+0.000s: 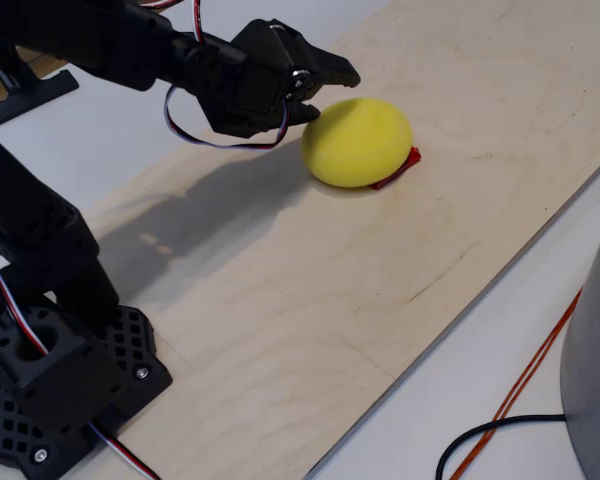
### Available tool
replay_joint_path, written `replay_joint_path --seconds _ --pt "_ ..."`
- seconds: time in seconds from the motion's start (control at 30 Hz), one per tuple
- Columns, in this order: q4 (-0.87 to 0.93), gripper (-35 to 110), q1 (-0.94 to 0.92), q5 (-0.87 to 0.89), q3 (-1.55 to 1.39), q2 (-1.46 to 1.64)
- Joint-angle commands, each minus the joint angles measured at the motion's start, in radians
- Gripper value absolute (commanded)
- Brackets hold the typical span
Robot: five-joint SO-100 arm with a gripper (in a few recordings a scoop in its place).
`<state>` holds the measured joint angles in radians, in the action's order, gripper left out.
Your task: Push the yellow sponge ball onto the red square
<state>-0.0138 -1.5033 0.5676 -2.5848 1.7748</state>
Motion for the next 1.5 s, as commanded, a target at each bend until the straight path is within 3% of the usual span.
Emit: replay_joint_path --seconds 0.0,1.0,1.47 --pt "-0.043 21 -0.031 -0.002 0.000 -0.009" --pt "-0.074 20 -0.078 -0.058 0.003 -0.008" --pt "-0.072 20 -0.041 0.017 -0.021 0.109"
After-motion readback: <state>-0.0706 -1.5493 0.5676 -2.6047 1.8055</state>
